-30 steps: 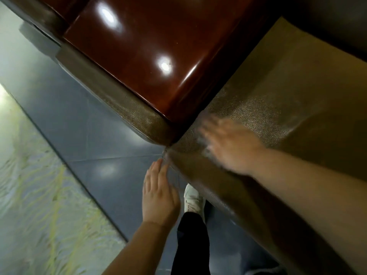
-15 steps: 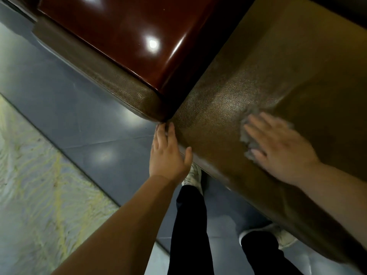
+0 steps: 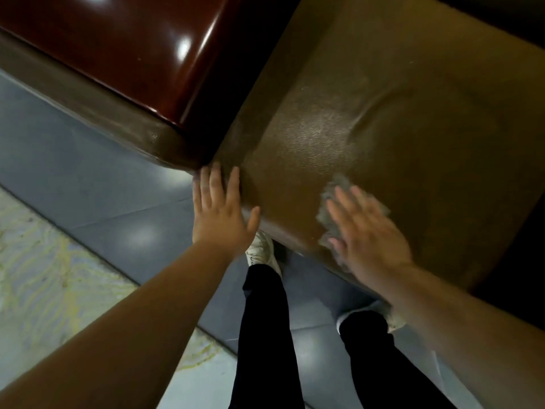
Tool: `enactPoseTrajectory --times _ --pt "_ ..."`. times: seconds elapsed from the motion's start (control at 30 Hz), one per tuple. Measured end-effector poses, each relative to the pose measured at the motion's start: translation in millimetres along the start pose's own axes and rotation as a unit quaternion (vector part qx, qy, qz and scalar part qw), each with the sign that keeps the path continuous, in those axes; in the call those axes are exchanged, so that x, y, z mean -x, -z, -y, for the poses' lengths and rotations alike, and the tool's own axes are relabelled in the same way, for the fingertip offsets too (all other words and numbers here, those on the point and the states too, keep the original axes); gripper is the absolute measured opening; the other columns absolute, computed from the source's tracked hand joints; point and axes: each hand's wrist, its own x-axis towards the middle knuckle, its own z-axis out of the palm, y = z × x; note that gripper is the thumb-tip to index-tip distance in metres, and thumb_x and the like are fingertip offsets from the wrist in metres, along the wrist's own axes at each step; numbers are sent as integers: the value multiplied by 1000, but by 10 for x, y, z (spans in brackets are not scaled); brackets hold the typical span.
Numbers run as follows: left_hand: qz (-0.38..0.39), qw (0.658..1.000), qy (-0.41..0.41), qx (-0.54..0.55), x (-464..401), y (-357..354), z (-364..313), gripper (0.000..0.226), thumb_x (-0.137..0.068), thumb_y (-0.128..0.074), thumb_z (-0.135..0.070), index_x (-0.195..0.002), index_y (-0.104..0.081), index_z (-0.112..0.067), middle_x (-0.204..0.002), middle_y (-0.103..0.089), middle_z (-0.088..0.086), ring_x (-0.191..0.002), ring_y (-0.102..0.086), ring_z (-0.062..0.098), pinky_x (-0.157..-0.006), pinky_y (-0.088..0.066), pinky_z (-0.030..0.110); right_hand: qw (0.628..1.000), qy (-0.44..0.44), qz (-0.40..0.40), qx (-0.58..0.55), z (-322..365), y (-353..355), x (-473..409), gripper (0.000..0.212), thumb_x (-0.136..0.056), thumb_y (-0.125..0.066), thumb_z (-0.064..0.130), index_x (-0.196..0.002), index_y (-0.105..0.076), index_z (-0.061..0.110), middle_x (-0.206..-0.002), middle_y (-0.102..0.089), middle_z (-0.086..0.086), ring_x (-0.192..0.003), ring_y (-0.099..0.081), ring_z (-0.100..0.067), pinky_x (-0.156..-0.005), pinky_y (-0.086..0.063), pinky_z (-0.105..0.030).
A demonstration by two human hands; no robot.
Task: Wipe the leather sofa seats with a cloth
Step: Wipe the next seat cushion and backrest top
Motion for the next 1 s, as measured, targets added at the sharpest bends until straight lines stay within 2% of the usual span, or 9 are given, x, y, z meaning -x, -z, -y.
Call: enactPoseTrajectory --times 0.1,0.2,0.27,0.37,0.53,0.6,0.7,0.87,1.0 --pt "-19 995 -93 -3 -267 49 -288 82 -101 -32 -64 -169 -8 -26 -175 5 14 -161 8 37 -128 1 63 966 -255 21 -45 -528 38 553 78 -104 -30 54 -166 -1 14 -173 7 -13 -159 3 -38 -127 -20 -57" --pt "-9 997 -79 -2 -584 38 -674 79 -101 -30 -64 -168 -6 -30 -176 6 10 -161 8 38 -125 0 70 908 -399 -28 -124 -372 -58 644 76 -107 -31 50 -165 -4 10 -172 2 -19 -158 -1 -40 -124 -21 -62" --pt "-21 997 -72 -27 -673 -28 -792 80 -99 -30 -64 -168 -7 -30 -176 3 10 -161 5 41 -123 -2 73 906 -394 -66 -138 -8 -106 423 75 -105 -29 51 -165 -12 10 -172 -3 -19 -158 -3 -42 -126 -16 -60" --pt "-40 995 -84 -47 -695 -116 -723 83 -97 -33 -61 -168 -11 -25 -176 -1 14 -160 1 45 -122 -5 74 963 -221 -89 -124 676 -218 71 73 -101 -46 46 -163 -28 13 -171 -13 -18 -157 -6 -45 -127 -7 -55" --pt "-32 985 -150 -76 -732 -80 -701 87 -99 -29 -63 -169 -5 -17 -175 5 17 -160 7 46 -123 -1 73 984 -97 -122 -81 604 -403 106 72 -99 -61 44 -159 -35 15 -169 -25 -13 -156 -20 -39 -126 -22 -52" --pt "-12 958 -262 -118 -826 0 -552 89 -98 -25 -68 -169 -3 -18 -176 8 14 -159 10 46 -122 1 74 976 -172 -105 -78 308 -482 451 76 -97 -64 44 -159 -33 14 -168 -27 -13 -155 -22 -39 -124 -23 -53" --pt "-10 892 -416 -177 -1020 115 -316 91 -94 -32 -72 -168 -12 -24 -176 1 13 -158 4 51 -117 -6 81 912 -379 -113 -109 83 -545 950 69 -97 -48 41 -157 -34 9 -167 -25 -17 -155 -20 -41 -121 -27 -61" --pt "-51 885 -429 -172 -1054 31 -283 90 -91 -39 -70 -168 -18 -27 -176 -5 13 -158 -1 52 -119 -5 79 785 -559 -218 -151 497 -543 544 65 -105 -29 44 -159 -36 7 -168 -25 -19 -156 -17 -42 -125 -19 -57" --pt "-83 885 -429 -161 -1043 -68 -262 89 -90 -42 -68 -167 -19 -28 -176 -6 11 -159 -3 50 -120 -4 77 827 -477 -249 -163 1271 -567 -36 64 -100 -45 41 -158 -38 16 -168 -25 -16 -156 -16 -44 -125 -12 -57"
